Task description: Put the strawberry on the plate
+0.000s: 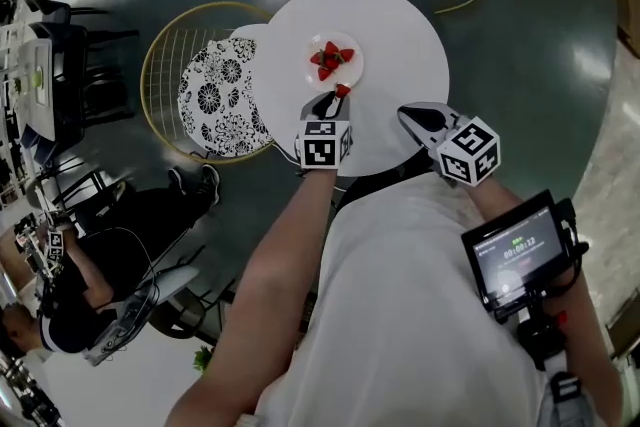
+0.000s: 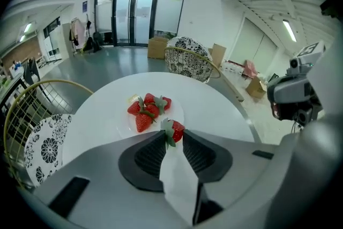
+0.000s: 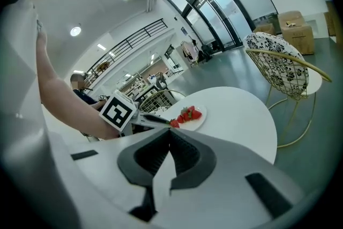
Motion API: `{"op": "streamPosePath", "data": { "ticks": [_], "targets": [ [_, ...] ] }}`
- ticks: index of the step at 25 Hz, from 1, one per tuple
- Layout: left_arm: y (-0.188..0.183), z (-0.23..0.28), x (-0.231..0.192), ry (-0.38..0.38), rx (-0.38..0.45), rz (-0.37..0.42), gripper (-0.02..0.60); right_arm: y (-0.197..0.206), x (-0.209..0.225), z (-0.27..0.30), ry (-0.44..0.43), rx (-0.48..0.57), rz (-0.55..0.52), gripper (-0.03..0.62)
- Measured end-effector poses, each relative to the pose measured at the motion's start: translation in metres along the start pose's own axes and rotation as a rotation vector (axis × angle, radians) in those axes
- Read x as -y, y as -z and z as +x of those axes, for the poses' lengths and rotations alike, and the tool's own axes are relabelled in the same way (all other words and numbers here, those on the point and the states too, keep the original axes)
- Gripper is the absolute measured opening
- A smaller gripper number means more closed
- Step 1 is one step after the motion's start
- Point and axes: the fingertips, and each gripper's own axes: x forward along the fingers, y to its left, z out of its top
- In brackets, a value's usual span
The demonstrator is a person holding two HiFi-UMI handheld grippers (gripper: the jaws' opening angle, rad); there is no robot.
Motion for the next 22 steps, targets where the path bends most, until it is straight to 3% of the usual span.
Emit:
{"op": "streamPosePath", "data": {
  "ticks": [7, 13, 18, 22],
  "targets": [
    [-0.012, 0.011, -0.001, -0.010, 0.019, -0.047, 0.107, -0.004, 0.001, 0.001, -0.002, -0.025, -0.026, 0.006],
    [-0.006, 0.026, 0.000, -0.005, -0.032, 0.004, 0.107, -0.001, 0.009, -0.003, 0.018, -0.036, -0.018, 0.006],
    [-0.005, 0.034, 0.005, 0.038, -0.056, 0.142, 0.107, -0.003, 0.015, -0.007, 0.034, -0.024, -0.021, 0.006],
    [0.000, 0.031, -0.005, 0.046, -0.091, 0.138, 0.107, -0.001, 0.010, -0.004, 0.026, -0.033, -0.012, 0.006]
  ]
}}
